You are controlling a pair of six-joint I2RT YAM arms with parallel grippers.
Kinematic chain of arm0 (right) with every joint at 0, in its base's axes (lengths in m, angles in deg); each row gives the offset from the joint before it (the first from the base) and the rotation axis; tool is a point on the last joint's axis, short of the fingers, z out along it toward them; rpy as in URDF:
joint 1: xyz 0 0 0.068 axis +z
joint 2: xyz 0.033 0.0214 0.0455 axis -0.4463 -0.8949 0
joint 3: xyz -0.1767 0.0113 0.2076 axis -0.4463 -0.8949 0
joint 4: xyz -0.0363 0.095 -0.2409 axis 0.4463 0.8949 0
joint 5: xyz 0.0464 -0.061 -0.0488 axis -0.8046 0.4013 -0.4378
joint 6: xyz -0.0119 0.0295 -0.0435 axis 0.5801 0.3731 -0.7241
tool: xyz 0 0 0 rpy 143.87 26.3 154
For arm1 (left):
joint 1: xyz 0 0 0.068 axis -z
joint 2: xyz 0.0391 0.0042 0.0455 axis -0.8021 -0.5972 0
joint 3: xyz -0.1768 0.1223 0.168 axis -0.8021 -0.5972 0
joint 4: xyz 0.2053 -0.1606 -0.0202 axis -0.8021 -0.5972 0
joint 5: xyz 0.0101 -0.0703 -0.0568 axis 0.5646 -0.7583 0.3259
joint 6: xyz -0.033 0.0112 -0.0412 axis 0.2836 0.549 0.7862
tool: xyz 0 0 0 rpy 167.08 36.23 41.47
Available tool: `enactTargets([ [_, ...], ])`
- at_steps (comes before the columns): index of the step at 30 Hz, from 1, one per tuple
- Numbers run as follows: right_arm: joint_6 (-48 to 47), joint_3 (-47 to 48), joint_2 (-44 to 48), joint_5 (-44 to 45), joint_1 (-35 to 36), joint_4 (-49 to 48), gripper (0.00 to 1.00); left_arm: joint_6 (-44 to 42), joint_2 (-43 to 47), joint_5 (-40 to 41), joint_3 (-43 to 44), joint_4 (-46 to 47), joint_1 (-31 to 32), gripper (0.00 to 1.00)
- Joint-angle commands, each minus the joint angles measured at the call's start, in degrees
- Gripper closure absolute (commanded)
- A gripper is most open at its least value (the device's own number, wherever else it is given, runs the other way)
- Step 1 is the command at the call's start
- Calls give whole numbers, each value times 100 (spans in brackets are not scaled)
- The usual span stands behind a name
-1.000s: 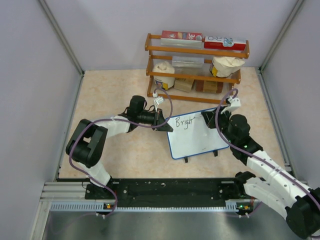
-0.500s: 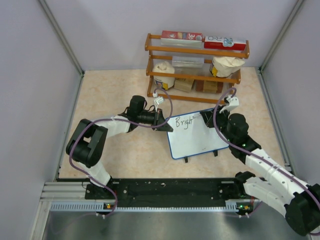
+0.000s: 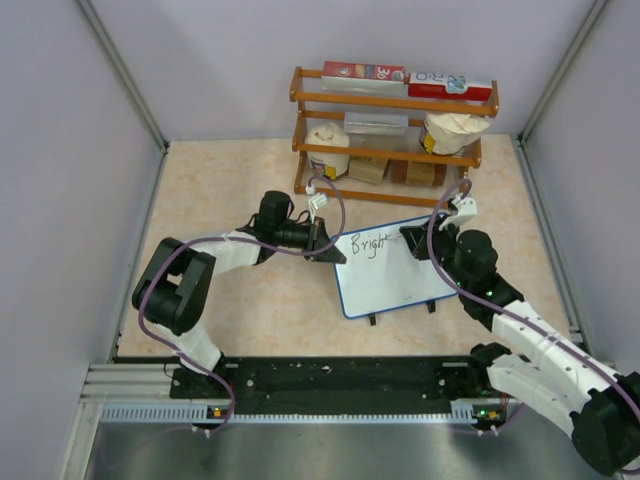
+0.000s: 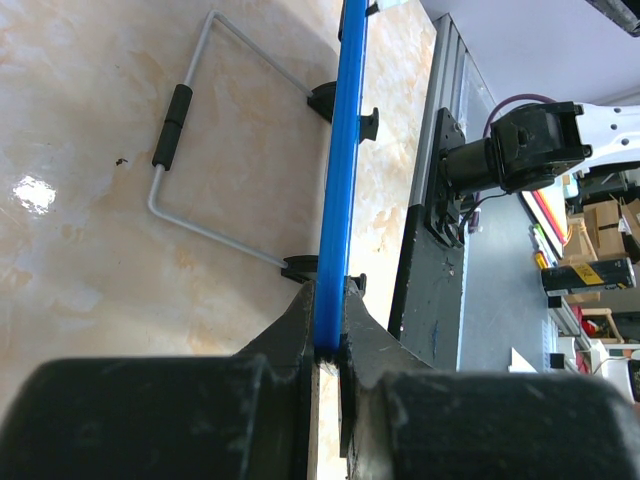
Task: Write a sentence on the whiteboard
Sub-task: Write with the whiteboard marker on the whiteboard.
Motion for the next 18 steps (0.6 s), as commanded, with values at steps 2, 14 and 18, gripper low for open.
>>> enactTargets([
  [2, -18, -105, 122, -99, -48, 21, 100, -689, -240, 675, -38, -345, 76, 100],
  [14, -10, -219, 254, -91, -57, 162, 100, -689, -240, 675, -38, -345, 68, 100],
  [18, -36, -210, 307, -38, -57, 240, 100, -689, -231, 675, -38, -345, 68, 100],
])
